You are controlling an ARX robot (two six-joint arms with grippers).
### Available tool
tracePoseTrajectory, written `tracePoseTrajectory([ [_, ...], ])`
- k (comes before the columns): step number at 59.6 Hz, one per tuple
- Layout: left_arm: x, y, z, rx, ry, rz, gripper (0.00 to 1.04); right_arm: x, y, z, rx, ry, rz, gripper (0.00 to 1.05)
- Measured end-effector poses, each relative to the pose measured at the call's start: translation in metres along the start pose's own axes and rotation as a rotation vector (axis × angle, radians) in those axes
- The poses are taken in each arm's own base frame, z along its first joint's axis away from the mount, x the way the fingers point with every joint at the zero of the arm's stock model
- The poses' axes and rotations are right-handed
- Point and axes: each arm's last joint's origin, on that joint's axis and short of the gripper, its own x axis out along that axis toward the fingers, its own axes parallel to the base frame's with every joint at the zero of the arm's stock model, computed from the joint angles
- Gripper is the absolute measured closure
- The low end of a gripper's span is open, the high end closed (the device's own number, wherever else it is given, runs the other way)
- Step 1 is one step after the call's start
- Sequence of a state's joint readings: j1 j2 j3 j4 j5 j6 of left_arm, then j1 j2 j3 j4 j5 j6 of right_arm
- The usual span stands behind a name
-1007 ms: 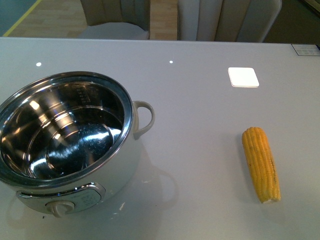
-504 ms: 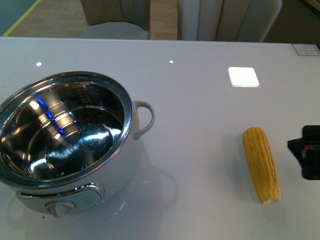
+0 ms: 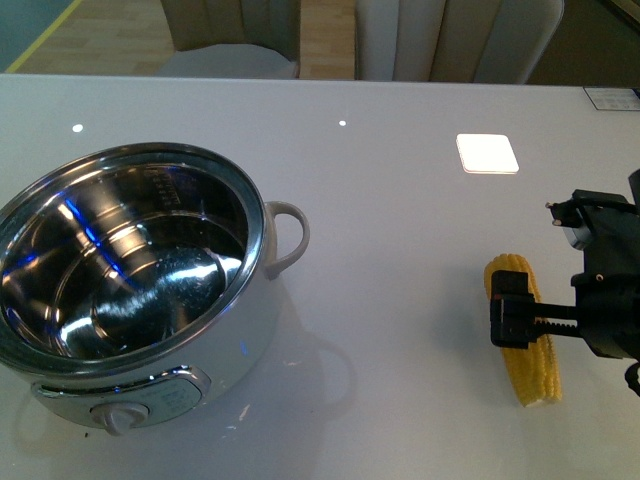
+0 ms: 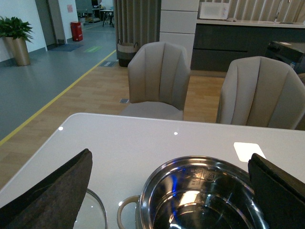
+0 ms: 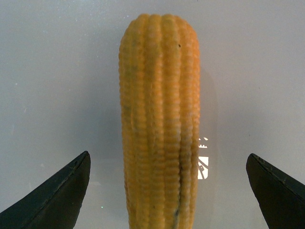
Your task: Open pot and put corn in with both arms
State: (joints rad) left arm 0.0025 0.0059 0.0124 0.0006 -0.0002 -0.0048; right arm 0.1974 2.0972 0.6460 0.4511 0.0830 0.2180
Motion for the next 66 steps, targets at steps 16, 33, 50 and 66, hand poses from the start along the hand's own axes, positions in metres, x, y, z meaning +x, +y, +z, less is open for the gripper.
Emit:
tracePoseTrajectory([
  [16, 0.000, 0.000, 0.000, 0.000, 0.000, 0.000, 0.07, 0.020, 0.013, 0.011, -0.004, 0.020, -0.029, 0.20],
  [33, 0.000, 0.000, 0.000, 0.000, 0.000, 0.000, 0.07, 0.030, 0.015, 0.000, -0.023, 0.060, -0.053, 0.61],
  [50, 0.000, 0.000, 0.000, 0.000, 0.000, 0.000, 0.07, -0.019, 0.019, 0.017, 0.056, -0.010, 0.095, 0.81],
  [66, 0.000, 0.000, 0.000, 0.000, 0.000, 0.000, 0.07, -0.091, 0.077, 0.090, 0.149, -0.200, 0.375, 0.82],
])
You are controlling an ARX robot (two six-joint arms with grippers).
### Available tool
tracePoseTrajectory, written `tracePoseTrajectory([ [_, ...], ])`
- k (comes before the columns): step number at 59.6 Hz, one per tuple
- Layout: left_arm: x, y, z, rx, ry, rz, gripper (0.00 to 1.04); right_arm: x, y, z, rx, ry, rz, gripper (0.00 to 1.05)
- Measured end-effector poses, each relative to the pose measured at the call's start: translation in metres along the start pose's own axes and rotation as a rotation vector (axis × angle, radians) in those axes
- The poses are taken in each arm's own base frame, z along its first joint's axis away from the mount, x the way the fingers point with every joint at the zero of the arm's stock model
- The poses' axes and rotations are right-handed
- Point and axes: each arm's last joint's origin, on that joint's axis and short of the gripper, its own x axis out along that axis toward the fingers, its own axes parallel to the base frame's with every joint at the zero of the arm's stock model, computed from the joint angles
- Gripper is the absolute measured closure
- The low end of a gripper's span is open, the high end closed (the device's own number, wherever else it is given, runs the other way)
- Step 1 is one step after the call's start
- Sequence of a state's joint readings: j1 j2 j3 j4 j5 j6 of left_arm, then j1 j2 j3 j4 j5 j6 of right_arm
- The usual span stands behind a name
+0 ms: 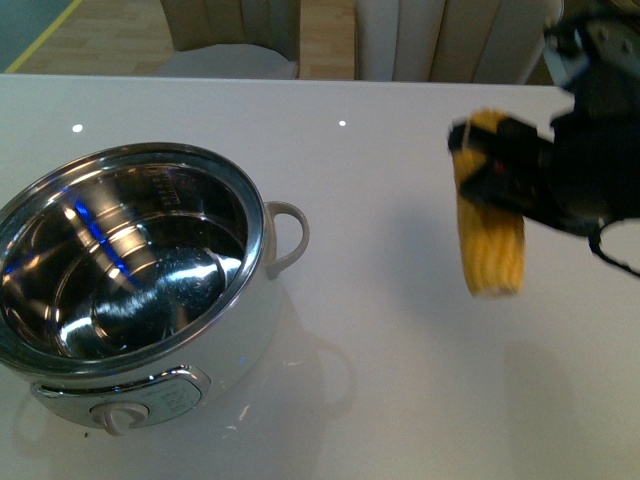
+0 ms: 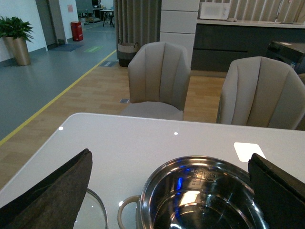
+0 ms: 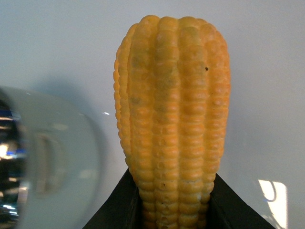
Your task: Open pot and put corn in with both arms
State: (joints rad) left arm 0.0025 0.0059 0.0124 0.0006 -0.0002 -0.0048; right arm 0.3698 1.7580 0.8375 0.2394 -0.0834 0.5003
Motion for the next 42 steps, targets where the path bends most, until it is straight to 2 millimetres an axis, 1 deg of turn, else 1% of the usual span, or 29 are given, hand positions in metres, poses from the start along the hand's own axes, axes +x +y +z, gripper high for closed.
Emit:
tracePoseTrajectory([
  [4, 0.000, 0.000, 0.000, 0.000, 0.000, 0.000, 0.07, 0.001, 0.020, 0.008, 0.025, -0.008, 0.053, 0.82],
  [8, 0.000, 0.000, 0.000, 0.000, 0.000, 0.000, 0.07, 0.004, 0.038, 0.012, 0.039, -0.006, 0.089, 0.82],
  [17, 0.000, 0.000, 0.000, 0.000, 0.000, 0.000, 0.07, 0.017, 0.071, 0.014, 0.065, 0.018, 0.145, 0.82],
  [22, 0.000, 0.000, 0.000, 0.000, 0.000, 0.000, 0.07, 0.027, 0.088, 0.009, 0.078, 0.046, 0.169, 0.83],
  [23, 0.000, 0.000, 0.000, 0.000, 0.000, 0.000, 0.07, 0.031, 0.095, 0.006, 0.083, 0.063, 0.178, 0.83],
  [31, 0.000, 0.000, 0.000, 0.000, 0.000, 0.000, 0.07, 0.043, 0.117, -0.007, 0.079, 0.125, 0.211, 0.84],
  [42, 0.000, 0.000, 0.000, 0.000, 0.000, 0.000, 0.07, 0.055, 0.138, -0.019, 0.095, 0.196, 0.265, 0.84],
])
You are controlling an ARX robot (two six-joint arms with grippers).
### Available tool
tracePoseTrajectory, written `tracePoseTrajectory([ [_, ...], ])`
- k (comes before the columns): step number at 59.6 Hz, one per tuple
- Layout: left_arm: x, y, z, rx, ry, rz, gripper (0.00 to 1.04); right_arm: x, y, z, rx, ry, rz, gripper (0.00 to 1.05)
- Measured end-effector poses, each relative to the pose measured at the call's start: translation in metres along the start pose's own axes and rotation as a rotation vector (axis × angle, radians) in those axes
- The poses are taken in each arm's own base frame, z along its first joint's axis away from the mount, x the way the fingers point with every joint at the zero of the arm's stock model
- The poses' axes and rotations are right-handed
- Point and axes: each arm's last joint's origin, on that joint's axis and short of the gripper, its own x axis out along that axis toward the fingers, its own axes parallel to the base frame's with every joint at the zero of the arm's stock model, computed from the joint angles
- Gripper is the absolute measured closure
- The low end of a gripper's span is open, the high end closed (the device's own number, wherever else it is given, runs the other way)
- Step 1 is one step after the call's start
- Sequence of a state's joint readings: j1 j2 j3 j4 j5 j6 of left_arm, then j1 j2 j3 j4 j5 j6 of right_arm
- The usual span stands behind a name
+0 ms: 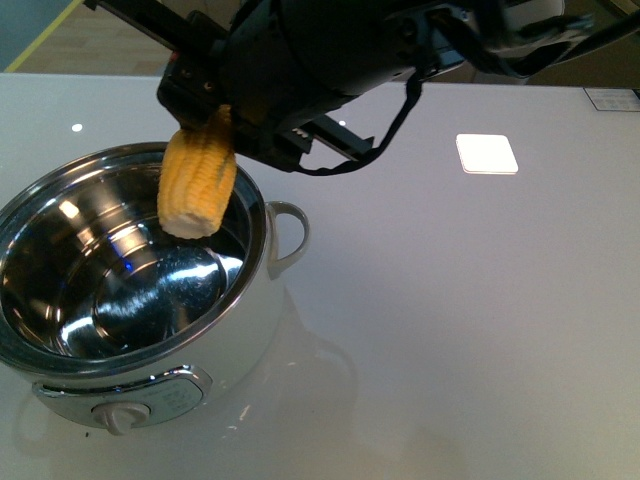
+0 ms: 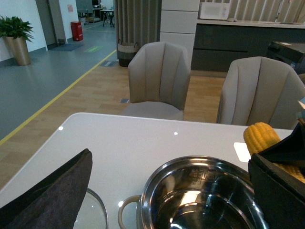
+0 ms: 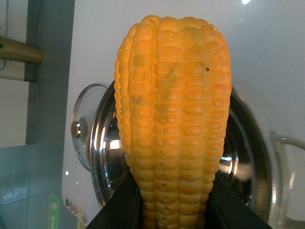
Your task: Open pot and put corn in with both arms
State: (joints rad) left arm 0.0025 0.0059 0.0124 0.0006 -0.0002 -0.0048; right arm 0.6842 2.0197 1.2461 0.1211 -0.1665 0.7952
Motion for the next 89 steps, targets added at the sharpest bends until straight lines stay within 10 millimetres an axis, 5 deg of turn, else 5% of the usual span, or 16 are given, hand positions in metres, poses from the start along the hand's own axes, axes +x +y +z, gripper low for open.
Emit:
tracePoseTrajectory([
  [35, 0.000, 0.000, 0.000, 0.000, 0.000, 0.000, 0.07, 0.057, 0.010, -0.019, -0.008, 0.150, -0.071, 0.84],
  [58, 0.000, 0.000, 0.000, 0.000, 0.000, 0.000, 0.07, 0.052, 0.002, -0.025, 0.002, 0.144, -0.078, 0.22],
  [64, 0.000, 0.000, 0.000, 0.000, 0.000, 0.000, 0.07, 0.039, -0.004, -0.018, 0.034, 0.106, -0.064, 0.08],
  [71, 0.000, 0.000, 0.000, 0.000, 0.000, 0.000, 0.07, 0.009, -0.009, -0.002, 0.063, 0.017, -0.039, 0.09],
  [89, 0.000, 0.000, 0.000, 0.000, 0.000, 0.000, 0.07, -0.116, -0.050, 0.024, 0.107, -0.259, -0.041, 0.09],
])
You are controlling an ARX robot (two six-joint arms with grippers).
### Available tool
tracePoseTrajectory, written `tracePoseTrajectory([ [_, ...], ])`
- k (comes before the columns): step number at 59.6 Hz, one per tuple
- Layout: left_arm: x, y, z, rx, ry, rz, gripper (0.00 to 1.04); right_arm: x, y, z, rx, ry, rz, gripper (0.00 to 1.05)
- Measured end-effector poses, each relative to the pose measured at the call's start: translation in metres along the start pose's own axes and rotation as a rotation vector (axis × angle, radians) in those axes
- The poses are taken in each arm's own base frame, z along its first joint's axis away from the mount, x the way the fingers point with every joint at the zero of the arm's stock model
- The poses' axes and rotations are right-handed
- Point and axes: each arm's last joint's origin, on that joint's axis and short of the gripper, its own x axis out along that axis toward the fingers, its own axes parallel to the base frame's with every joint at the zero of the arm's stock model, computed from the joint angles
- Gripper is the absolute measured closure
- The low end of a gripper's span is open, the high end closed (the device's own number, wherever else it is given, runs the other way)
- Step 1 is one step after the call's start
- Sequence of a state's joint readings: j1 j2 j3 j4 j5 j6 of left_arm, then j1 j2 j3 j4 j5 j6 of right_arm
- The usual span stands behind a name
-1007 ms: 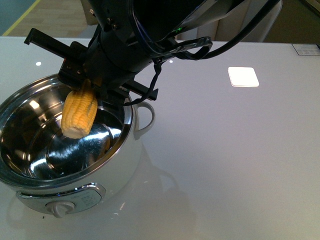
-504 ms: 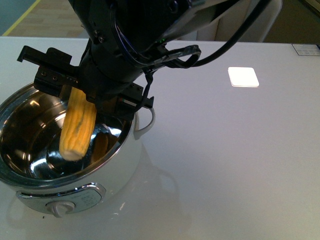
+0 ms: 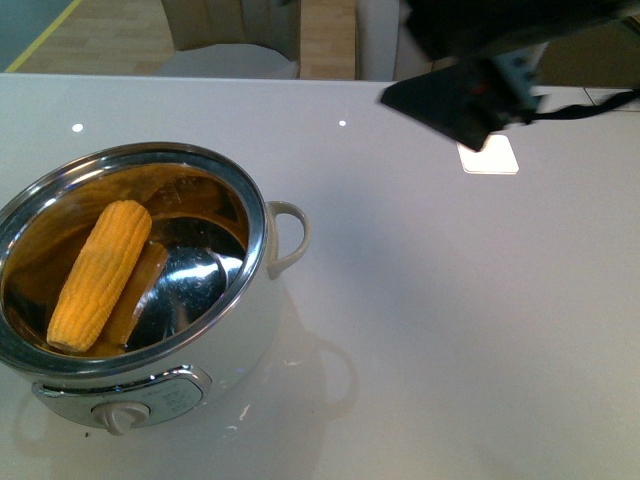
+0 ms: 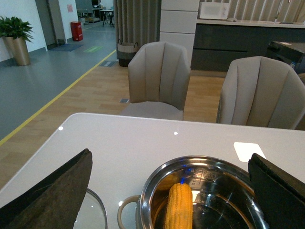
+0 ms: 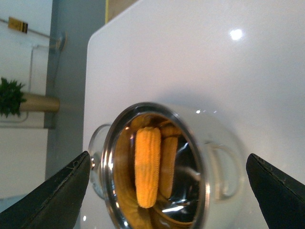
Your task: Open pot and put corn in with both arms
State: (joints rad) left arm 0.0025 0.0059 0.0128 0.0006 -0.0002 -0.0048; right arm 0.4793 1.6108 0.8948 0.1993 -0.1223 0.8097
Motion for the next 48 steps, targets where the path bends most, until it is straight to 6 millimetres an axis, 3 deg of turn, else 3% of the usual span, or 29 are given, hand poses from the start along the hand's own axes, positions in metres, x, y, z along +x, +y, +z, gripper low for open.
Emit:
tracePoseTrajectory([
  [9, 0.000, 0.000, 0.000, 0.000, 0.000, 0.000, 0.07, -0.068, -0.035, 0.013, -0.071, -0.140, -0.105, 0.09],
  [20, 0.000, 0.000, 0.000, 0.000, 0.000, 0.000, 0.07, -0.133, -0.065, 0.014, -0.131, -0.246, -0.191, 0.09],
  [25, 0.000, 0.000, 0.000, 0.000, 0.000, -0.002, 0.07, -0.142, -0.073, 0.011, -0.327, -0.516, -0.261, 0.21],
  [30, 0.000, 0.000, 0.000, 0.000, 0.000, 0.000, 0.07, -0.148, -0.082, 0.000, -0.504, -0.670, -0.289, 0.35],
  [38, 0.000, 0.000, 0.000, 0.000, 0.000, 0.000, 0.07, -0.158, -0.094, -0.015, -0.624, -0.719, -0.320, 0.59],
  [48, 0.000, 0.000, 0.000, 0.000, 0.000, 0.000, 0.07, -0.165, -0.106, -0.030, -0.653, -0.710, -0.333, 0.87],
])
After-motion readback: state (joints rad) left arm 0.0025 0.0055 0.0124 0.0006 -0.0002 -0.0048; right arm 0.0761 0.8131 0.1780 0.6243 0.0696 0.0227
